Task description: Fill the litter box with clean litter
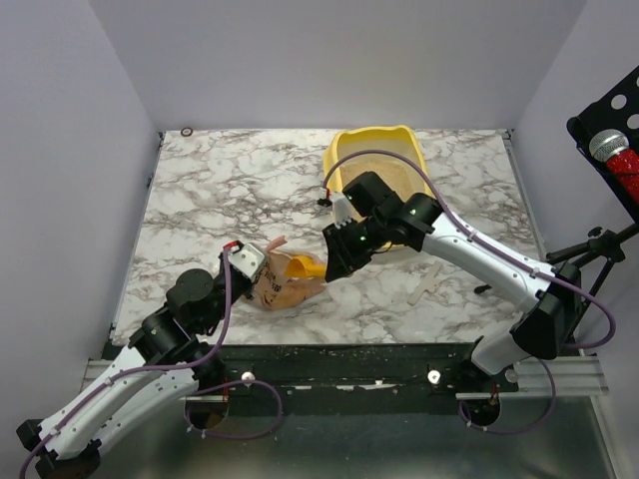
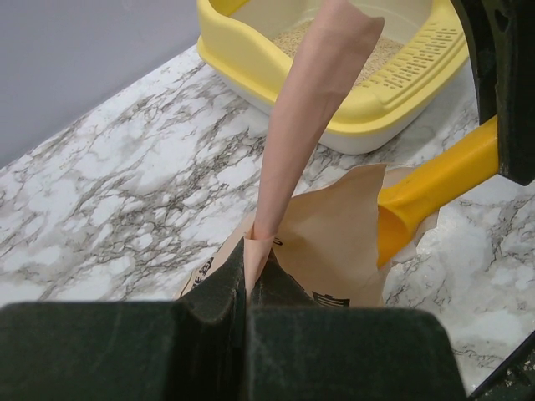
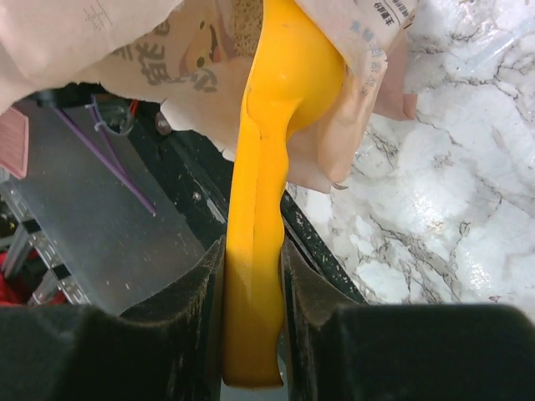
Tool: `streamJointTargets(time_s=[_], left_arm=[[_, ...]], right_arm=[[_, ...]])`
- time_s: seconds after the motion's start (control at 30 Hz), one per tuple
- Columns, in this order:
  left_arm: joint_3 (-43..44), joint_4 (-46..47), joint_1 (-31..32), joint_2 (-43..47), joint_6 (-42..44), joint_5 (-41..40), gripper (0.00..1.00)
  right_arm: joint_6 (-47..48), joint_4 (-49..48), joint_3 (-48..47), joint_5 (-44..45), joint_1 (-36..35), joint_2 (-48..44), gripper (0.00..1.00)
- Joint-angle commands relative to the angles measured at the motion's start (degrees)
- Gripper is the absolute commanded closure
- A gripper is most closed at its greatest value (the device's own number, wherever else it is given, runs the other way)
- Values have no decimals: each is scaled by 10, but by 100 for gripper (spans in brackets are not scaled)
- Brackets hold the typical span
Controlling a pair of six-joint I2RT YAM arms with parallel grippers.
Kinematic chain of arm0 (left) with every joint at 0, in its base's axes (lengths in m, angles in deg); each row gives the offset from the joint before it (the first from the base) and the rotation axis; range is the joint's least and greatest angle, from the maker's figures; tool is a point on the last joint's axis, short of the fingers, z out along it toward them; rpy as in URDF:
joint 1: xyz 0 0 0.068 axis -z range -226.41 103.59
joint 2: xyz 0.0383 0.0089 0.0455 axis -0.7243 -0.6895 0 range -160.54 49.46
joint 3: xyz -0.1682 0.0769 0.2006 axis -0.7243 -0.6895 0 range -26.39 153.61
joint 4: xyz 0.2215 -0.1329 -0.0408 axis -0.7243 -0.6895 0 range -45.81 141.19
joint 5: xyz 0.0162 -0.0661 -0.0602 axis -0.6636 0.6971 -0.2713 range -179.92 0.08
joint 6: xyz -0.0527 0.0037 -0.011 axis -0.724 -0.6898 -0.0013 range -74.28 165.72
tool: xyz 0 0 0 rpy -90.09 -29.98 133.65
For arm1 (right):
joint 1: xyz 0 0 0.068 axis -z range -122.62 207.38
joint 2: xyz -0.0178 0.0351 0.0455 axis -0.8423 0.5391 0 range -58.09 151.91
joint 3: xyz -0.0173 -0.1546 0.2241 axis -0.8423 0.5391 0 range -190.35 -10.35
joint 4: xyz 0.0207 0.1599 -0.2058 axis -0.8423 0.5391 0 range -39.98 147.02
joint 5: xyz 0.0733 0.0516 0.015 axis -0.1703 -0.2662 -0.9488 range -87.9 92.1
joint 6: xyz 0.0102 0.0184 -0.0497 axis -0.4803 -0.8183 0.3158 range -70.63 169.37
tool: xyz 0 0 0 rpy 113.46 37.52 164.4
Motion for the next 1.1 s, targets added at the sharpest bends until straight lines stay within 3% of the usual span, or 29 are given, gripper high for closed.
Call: streamJointTargets(time_s=[0.0,0.2,0.5,0.73,1.07], left_arm=[[24,49,3,14,-8,6,100],[24,48,3,15,-7,5,100],[24,48,3,14,-7,3,100],[23,47,2,12,-7,0,100],[22,49,2,12,-5,9,100]], right_arm=[[-62,-56,-19,82,0,-3,100],[-109,-95,-1,133,8,-20,97],[-145,-138,23,133,11,-20,95],[-141,-148,27,125,11,-18,100],[-93,-44,-37,93,11,-1,100]])
